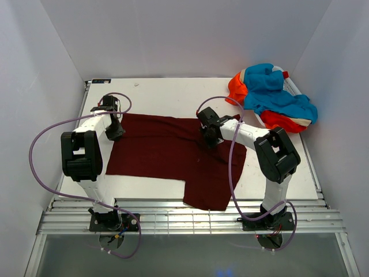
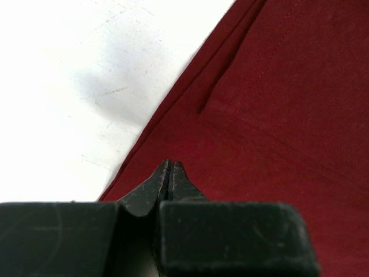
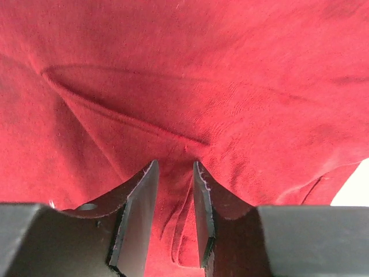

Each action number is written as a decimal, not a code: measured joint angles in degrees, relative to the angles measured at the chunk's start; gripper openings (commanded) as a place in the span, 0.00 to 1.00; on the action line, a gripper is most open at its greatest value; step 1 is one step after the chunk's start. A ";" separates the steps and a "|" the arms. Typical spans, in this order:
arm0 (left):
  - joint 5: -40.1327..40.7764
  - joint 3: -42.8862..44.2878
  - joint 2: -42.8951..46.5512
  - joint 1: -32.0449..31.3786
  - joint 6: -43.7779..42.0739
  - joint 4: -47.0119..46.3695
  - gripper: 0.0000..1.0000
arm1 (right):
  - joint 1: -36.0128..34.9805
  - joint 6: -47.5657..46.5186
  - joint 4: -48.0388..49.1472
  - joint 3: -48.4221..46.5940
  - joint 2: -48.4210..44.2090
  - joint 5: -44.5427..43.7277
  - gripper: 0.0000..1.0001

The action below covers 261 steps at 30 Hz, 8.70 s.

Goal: Fold and stack the t-shirts
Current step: Fold the tshirt

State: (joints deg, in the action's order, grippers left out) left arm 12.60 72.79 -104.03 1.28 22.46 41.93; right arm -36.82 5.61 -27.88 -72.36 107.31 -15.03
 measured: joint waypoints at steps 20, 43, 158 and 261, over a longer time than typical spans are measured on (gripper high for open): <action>-0.02 -0.59 0.00 -0.02 -0.15 -0.20 0.09 | 1.68 -0.39 1.57 -0.74 1.92 -2.60 0.29; -0.02 -1.18 0.44 -0.02 -0.15 -0.37 0.09 | 1.68 -1.68 -0.11 -0.74 -4.26 3.19 0.08; -6.23 14.64 -13.86 2.62 2.43 -6.19 0.00 | 23.02 -1.49 -5.29 -43.41 26.45 13.64 0.15; -1.31 -14.88 4.33 -0.39 3.93 16.92 0.00 | -17.29 38.77 -10.03 37.77 -41.38 -1.64 0.08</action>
State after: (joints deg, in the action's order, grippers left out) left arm 11.29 57.91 -99.70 0.89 26.39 58.85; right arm -54.11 44.38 -37.91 -34.59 65.93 -16.67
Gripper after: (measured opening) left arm 0.036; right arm 0.081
